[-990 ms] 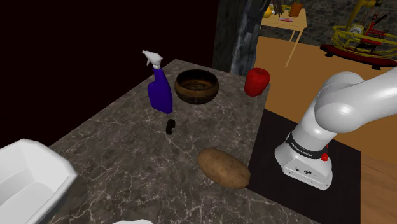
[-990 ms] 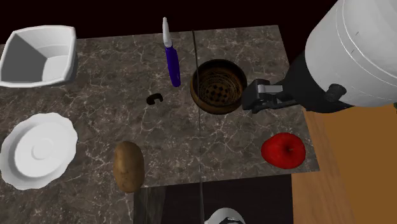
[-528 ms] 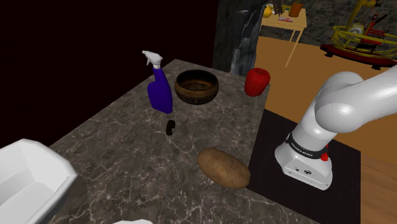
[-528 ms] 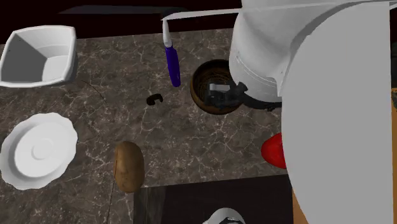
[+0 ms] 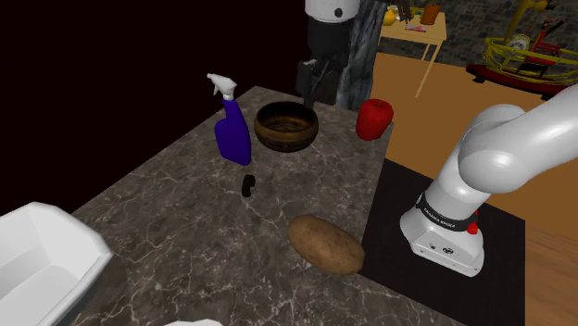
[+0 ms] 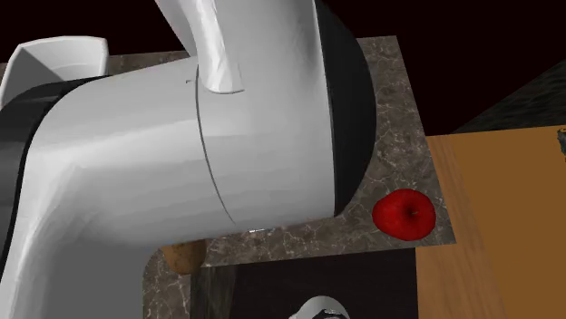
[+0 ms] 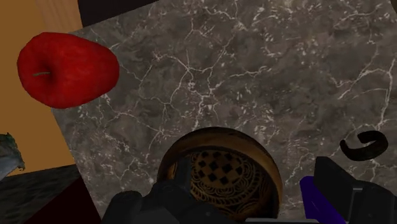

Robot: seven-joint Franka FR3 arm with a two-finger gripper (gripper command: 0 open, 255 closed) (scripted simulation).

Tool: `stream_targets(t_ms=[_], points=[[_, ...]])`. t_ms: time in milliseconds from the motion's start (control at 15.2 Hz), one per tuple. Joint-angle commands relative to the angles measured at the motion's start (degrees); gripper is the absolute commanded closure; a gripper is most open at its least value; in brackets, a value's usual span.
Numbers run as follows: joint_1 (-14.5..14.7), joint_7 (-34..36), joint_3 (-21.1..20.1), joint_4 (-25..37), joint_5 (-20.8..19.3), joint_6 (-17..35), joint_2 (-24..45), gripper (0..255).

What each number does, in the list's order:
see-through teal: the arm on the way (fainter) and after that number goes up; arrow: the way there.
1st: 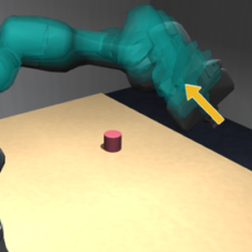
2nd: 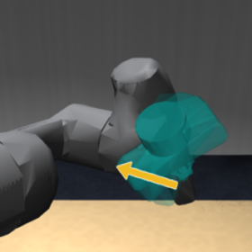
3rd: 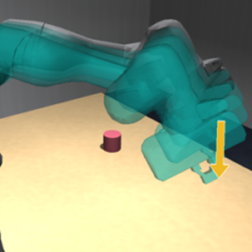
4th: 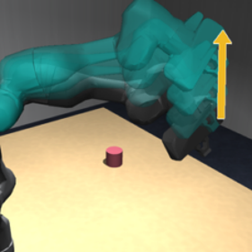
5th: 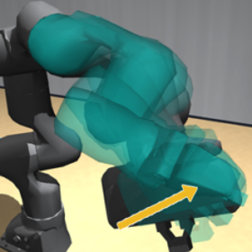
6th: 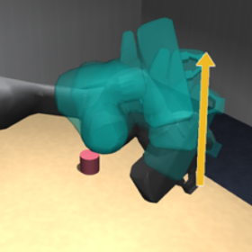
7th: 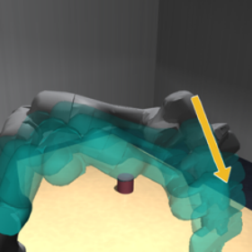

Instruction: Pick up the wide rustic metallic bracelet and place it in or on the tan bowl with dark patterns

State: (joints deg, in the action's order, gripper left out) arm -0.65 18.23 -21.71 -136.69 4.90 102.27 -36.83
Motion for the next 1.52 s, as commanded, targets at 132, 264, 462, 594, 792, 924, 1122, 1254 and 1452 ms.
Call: stream_targets(t_ms=[132,264,462,594,792,924,1122,1254,1452], points=[[-1.06,8.74,-6.33,1.54,0.23,3.63,6.58,0],[-1.88,13.3,-9.57,2.9,-0.33,5.29,10.49,0],[-3.36,20.65,-14.38,5.6,-2.34,7.54,17.22,0],[-4.43,25.99,-17.53,7.84,-4.64,8.76,22.33,0],[-5.55,34.83,-21.66,11.9,-9.81,9.91,31.16,0],[-5.35,41.12,-23.44,15.11,-14.29,10.0,37.75,0],[-3.23,48.41,-23.64,19.58,-19.94,9.35,45.96,0],[-3.05,48.75,-23.22,18.48,-20.45,10.77,46.43,0],[-3.03,49.39,-22.86,16.92,-21.4,12.85,47.28,0]])
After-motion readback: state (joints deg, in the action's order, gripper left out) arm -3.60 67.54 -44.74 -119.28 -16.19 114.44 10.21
